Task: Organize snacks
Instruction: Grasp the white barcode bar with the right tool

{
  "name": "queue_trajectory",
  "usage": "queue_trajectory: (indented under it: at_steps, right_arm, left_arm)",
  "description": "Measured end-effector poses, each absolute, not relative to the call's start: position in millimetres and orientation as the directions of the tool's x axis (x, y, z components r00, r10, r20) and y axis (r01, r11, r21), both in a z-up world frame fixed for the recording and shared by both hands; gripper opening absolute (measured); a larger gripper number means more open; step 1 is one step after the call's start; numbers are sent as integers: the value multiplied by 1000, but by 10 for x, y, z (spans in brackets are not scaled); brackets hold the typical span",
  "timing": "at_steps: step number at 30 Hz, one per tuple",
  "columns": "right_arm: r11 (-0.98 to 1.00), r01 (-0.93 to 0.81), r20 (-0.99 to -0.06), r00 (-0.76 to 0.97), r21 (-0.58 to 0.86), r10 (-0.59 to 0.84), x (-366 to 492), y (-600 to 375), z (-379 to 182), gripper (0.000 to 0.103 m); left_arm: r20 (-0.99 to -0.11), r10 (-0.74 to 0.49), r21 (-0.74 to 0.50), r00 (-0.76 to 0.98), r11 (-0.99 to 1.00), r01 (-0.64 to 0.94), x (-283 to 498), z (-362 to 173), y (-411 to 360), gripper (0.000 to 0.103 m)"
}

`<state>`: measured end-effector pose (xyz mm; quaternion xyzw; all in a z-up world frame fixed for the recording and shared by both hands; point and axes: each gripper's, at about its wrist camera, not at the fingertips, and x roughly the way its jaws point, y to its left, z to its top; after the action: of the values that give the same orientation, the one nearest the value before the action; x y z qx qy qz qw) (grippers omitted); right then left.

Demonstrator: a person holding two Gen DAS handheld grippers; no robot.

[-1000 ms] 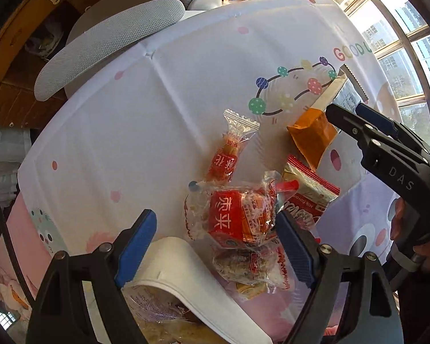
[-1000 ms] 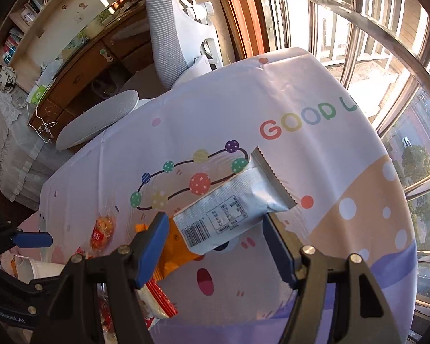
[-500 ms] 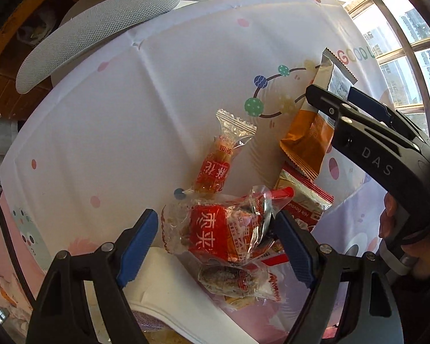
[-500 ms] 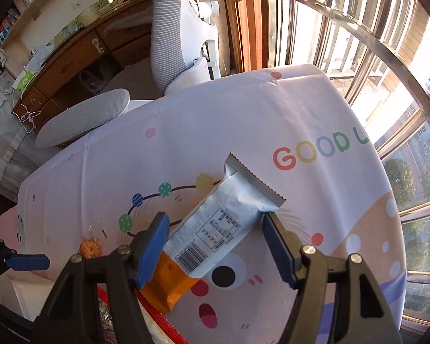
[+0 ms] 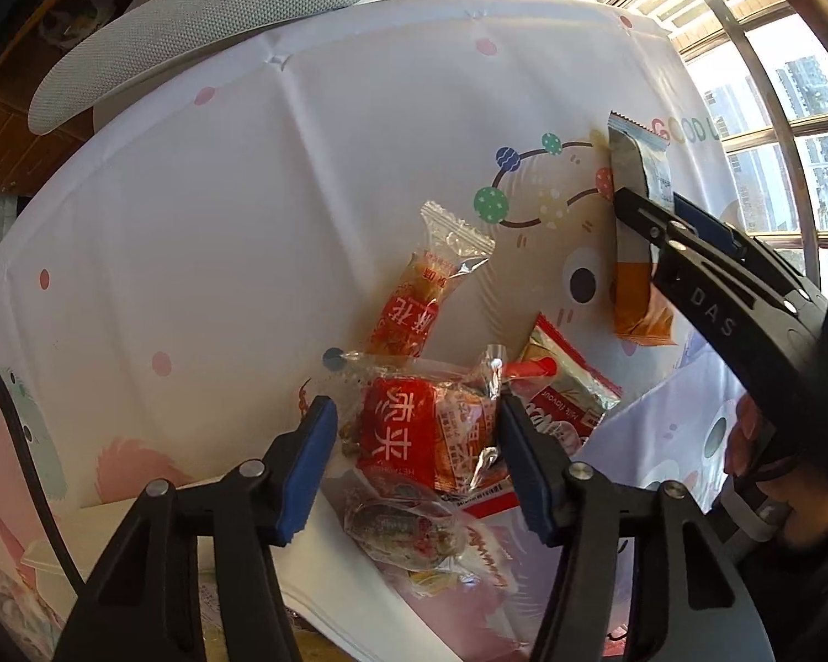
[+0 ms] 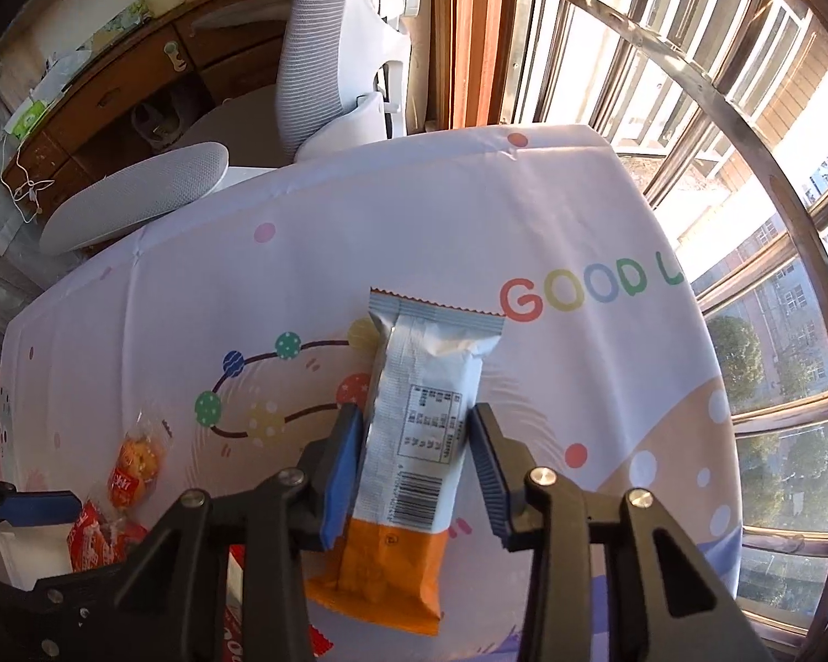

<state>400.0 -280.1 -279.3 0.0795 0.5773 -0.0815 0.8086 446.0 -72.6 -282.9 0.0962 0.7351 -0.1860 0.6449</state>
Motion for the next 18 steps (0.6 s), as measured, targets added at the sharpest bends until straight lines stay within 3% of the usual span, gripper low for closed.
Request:
queue_trajectory:
  at_steps: [7, 18]
  right_arm:
    - [977, 194, -950, 313, 85, 21, 3865, -2847, -2737, 33]
    - [967, 188, -958, 259, 173, 121, 3605, -2866, -2731, 32]
  left_arm:
    - [-986, -106, -148, -132, 917, 370, 4418, -2795, -682, 55]
    - [-993, -71, -102, -95, 923, 371, 4204, -2712, -852, 53]
